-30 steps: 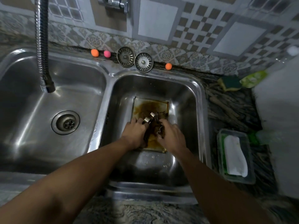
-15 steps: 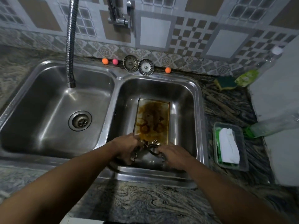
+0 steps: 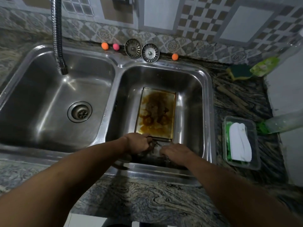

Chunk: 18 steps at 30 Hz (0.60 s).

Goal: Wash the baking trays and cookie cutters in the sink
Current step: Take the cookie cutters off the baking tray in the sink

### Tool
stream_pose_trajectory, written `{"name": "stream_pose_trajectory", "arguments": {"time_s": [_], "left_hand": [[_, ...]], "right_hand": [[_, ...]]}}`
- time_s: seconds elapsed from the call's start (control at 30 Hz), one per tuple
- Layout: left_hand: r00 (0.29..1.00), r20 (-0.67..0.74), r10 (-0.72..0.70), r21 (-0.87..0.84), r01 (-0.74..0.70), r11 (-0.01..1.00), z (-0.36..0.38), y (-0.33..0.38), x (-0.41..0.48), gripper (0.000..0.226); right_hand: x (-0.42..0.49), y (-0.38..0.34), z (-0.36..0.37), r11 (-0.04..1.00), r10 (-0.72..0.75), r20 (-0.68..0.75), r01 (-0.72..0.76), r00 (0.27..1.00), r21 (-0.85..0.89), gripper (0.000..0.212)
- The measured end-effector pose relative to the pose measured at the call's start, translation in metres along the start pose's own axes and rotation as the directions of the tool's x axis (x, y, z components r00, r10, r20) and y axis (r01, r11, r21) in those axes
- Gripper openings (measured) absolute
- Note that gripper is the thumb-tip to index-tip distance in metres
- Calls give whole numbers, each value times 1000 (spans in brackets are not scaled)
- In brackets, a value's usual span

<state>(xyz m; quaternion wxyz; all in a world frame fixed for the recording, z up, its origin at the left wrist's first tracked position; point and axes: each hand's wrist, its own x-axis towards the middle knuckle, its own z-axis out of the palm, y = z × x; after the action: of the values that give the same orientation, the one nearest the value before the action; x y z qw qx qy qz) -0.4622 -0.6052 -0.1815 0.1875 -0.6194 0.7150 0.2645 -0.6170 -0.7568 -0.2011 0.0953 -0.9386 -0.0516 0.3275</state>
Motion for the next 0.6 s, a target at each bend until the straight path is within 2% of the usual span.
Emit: {"name": "stream_pose_trajectory", "arguments": {"time_s": [0.2,0.4,0.6], "left_hand": [[1000,-17,-7,-60,6,998,13,1,9,60],[995,-60,-83,-188,70,980,27,9,8,77],[983,-134,-125,-216,94,972,24,12,-4,69]], "right_hand": [[5,2,2,998,48,-13,-48,999,31,30],[4,0,-4,990,67,-3,-66,998,122,30],[-1,-10,-13,982,112,-6,-110,994,151,27]]}}
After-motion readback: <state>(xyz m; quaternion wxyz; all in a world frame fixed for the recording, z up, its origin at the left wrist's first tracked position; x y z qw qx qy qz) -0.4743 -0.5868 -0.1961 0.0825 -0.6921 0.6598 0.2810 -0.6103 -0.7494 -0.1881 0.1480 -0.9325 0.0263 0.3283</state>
